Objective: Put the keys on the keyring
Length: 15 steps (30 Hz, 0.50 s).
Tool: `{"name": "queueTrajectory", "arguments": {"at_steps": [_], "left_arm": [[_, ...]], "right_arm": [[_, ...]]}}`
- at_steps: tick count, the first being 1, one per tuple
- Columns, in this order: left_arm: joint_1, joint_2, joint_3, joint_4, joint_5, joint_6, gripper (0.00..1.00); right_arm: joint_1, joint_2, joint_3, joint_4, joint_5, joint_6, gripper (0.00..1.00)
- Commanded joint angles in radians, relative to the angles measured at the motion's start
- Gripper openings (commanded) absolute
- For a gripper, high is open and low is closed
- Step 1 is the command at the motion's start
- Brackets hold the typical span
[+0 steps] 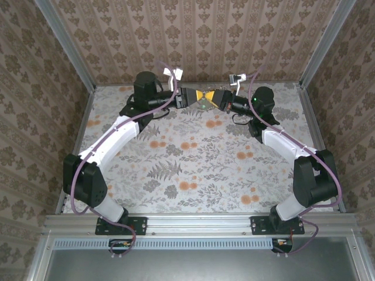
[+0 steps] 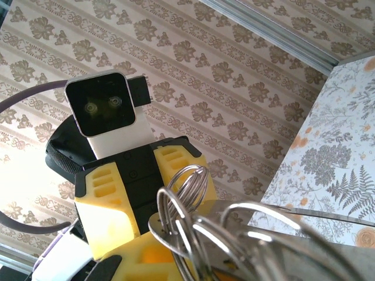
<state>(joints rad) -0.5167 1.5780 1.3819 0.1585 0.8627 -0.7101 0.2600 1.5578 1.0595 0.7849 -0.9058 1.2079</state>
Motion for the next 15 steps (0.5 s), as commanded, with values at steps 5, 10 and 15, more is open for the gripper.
{"name": "queueTrajectory", "arguments": {"at_steps": [5, 10, 15], "left_arm": [[-0.008, 0.029, 0.026, 0.027, 0.006, 0.029, 0.31], [-0.008, 0.043, 0.024, 0.025, 0.008, 0.034, 0.30], [-0.008, 0.054, 0.032, 0.028, 0.009, 0.037, 0.29]], "right_arm": [[0.012, -0.041, 0.014, 0.028, -0.023, -0.025, 0.00], [0.012, -0.043, 0.018, 0.020, -0.027, -0.031, 0.00], [0.012, -0.043, 0.018, 0.015, -0.028, -0.036, 0.00]]}}
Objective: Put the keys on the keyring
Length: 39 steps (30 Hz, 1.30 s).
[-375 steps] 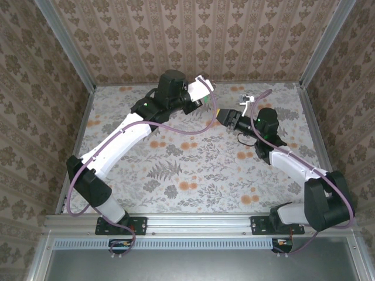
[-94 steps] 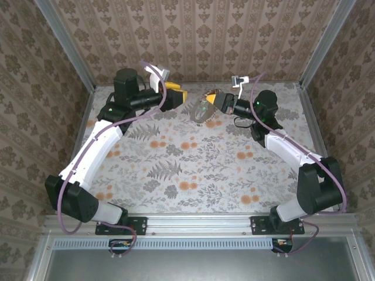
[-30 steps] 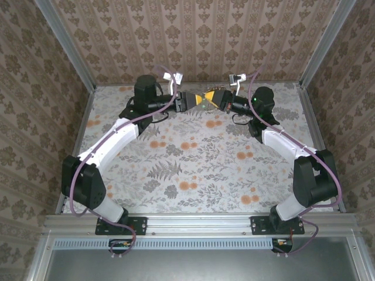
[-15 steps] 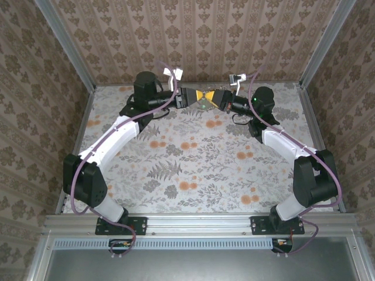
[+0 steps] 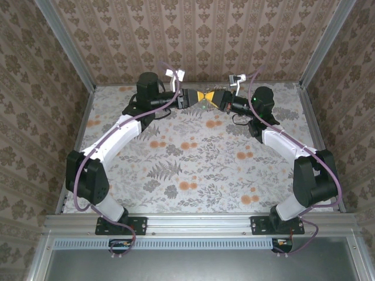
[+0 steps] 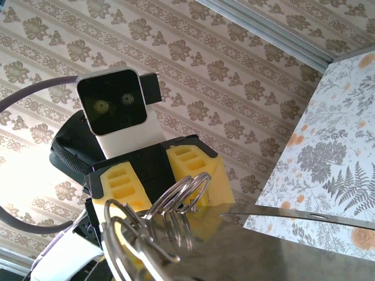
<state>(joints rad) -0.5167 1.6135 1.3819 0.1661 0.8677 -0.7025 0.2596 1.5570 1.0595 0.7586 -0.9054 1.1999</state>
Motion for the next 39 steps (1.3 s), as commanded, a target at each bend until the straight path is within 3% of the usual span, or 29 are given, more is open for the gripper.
{"name": "queueTrajectory", "arguments": {"at_steps": [1, 26, 35, 39], "left_arm": [[-0.008, 0.021, 0.034, 0.022, 0.004, 0.031, 0.28], [-0.019, 0.025, 0.054, 0.027, 0.059, 0.065, 0.14], [-0.035, 0.038, 0.086, 0.002, 0.077, 0.088, 0.16], [-0.039, 0.051, 0.098, 0.001, 0.083, 0.089, 0.09]], "right_arm": [[0.013, -0.042, 0.018, 0.039, -0.030, -0.031, 0.00], [0.012, -0.064, 0.011, -0.025, -0.074, -0.085, 0.00], [0.012, -0.080, 0.012, -0.070, -0.075, -0.115, 0.00], [0.012, -0.084, 0.018, -0.089, -0.079, -0.125, 0.00]]}}
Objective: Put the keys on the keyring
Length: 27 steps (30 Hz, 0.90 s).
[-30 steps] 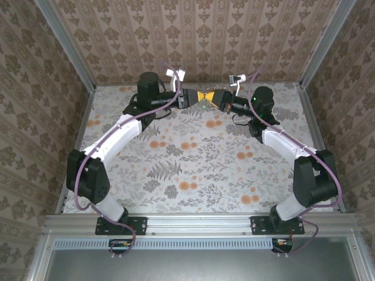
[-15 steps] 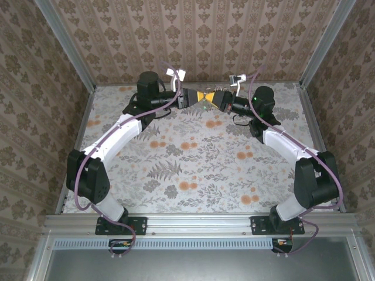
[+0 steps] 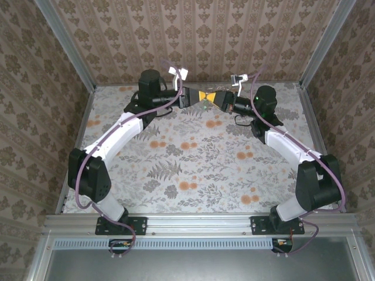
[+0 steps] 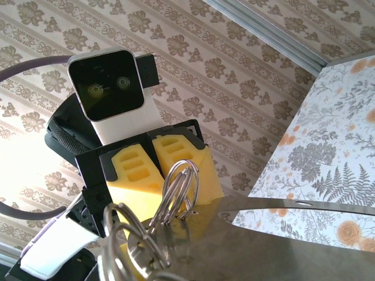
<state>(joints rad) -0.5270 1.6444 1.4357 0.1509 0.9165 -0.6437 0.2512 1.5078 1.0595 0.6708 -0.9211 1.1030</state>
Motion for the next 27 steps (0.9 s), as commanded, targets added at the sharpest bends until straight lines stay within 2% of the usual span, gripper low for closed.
{"name": "queueTrajectory", "arguments": {"at_steps": [1, 4, 10, 11, 12, 16, 22, 27], "left_arm": [[-0.031, 0.023, 0.047, 0.016, 0.036, 0.030, 0.08], [-0.034, 0.026, 0.051, 0.017, 0.040, 0.032, 0.00], [-0.041, 0.016, 0.036, 0.034, 0.001, 0.010, 0.00], [-0.043, 0.012, 0.028, 0.044, -0.019, 0.001, 0.00], [-0.046, 0.001, 0.015, 0.056, -0.046, -0.011, 0.00], [-0.053, -0.028, -0.022, 0.108, -0.126, -0.054, 0.00], [-0.056, -0.038, -0.036, 0.134, -0.171, -0.084, 0.00], [-0.057, -0.041, -0.055, 0.168, -0.207, -0.114, 0.00]], "right_arm": [[0.020, -0.035, 0.019, -0.005, -0.064, -0.029, 0.00], [0.021, -0.034, 0.024, -0.013, -0.068, -0.035, 0.00], [0.021, -0.032, 0.028, -0.024, -0.058, -0.048, 0.00], [0.020, -0.032, 0.028, -0.026, -0.052, -0.052, 0.03], [0.020, -0.034, 0.027, -0.027, -0.044, -0.055, 0.11], [0.019, -0.038, 0.007, 0.001, -0.021, -0.062, 0.30], [0.020, -0.038, -0.041, 0.079, 0.002, -0.046, 0.38], [0.022, -0.046, -0.075, 0.122, 0.034, -0.043, 0.40]]}}
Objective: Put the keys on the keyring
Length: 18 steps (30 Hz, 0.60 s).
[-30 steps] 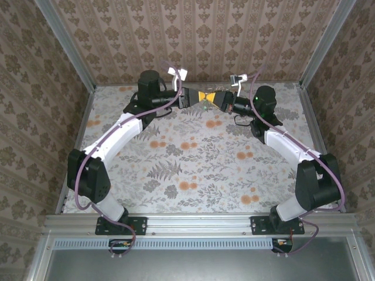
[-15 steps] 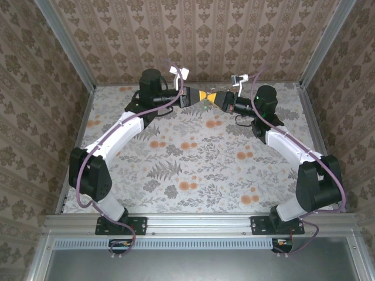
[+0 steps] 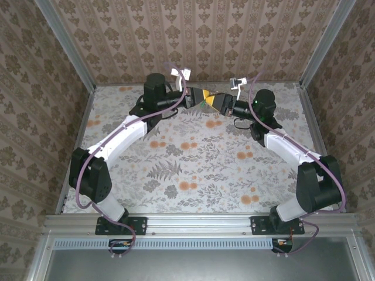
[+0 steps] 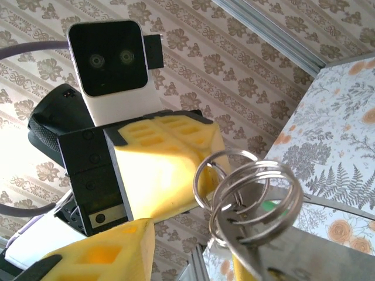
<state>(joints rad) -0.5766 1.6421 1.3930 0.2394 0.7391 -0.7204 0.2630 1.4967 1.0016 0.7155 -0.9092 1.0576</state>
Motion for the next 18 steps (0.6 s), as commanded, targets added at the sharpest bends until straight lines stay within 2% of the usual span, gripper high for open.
{"name": "queueTrajectory", "arguments": {"at_steps": [1, 4, 5, 8, 11, 18], "left_arm": [[-0.008, -0.039, -0.017, 0.089, -0.036, -0.045, 0.00], [-0.010, -0.040, -0.021, 0.108, -0.044, -0.061, 0.00], [-0.011, -0.041, -0.023, 0.113, -0.044, -0.064, 0.00], [-0.014, -0.042, -0.028, 0.118, -0.047, -0.066, 0.00], [-0.016, -0.043, -0.037, 0.132, -0.049, -0.073, 0.00], [-0.019, -0.047, -0.055, 0.146, -0.055, -0.071, 0.00]], "right_arm": [[0.013, -0.035, -0.021, 0.076, 0.027, 0.001, 0.40], [0.017, -0.032, -0.030, 0.072, 0.042, -0.011, 0.37], [0.019, -0.031, -0.031, 0.070, 0.049, -0.015, 0.34], [0.020, -0.023, -0.033, 0.077, 0.061, -0.012, 0.12], [0.025, -0.013, -0.023, 0.096, 0.063, 0.001, 0.00], [0.053, -0.006, 0.018, 0.107, 0.056, 0.010, 0.00]]}}
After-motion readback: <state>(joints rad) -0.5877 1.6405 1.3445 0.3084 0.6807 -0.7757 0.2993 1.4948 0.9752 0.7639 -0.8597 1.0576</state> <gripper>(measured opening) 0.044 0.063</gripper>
